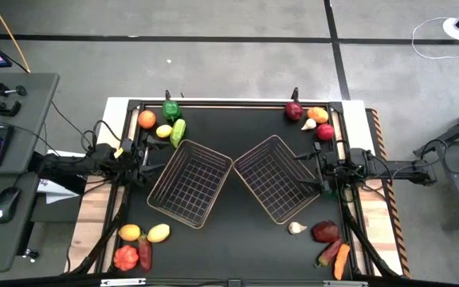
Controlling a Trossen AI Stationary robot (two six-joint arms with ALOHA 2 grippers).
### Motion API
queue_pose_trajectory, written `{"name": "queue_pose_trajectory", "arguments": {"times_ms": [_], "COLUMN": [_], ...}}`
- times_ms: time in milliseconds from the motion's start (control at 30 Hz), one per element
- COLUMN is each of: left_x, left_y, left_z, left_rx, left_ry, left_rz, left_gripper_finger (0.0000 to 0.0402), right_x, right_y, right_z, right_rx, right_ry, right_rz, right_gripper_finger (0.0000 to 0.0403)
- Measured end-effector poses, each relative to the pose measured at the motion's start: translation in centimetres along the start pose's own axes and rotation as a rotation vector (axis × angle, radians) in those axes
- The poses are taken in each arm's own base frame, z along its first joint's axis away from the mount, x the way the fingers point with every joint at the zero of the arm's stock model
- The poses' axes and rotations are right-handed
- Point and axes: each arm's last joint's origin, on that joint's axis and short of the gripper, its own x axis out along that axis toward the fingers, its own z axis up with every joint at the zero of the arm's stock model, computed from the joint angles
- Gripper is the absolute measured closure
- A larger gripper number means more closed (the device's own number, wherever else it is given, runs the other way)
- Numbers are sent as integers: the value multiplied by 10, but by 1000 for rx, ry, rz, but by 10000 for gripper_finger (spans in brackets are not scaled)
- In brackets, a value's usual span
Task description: Sort produce into baskets
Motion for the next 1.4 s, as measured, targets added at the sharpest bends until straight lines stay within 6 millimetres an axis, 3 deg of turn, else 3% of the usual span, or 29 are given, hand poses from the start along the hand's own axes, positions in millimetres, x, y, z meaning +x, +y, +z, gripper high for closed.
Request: {"name": "queue_pose_trajectory", "arguments": {"times_ms": [1133, 1233, 1400], "left_x": [0, 0, -5], "left_y": [0, 0, 2], "left_z": [2, 8, 31], "left_rx": [-7, -98, -401], "left_ry": [-29, -97, -382], "left_rz": [24, 43, 131], "left_gripper_finger": [9, 9, 9], "right_x": [0, 0, 0], "right_y": [0, 0, 0], "right_z": [0, 0, 0], "right_rx": [0, 0, 0], "right_ry": [0, 1, 0], "right_rz": [0, -1, 0], "right_gripper_finger": [4, 4, 4]}}
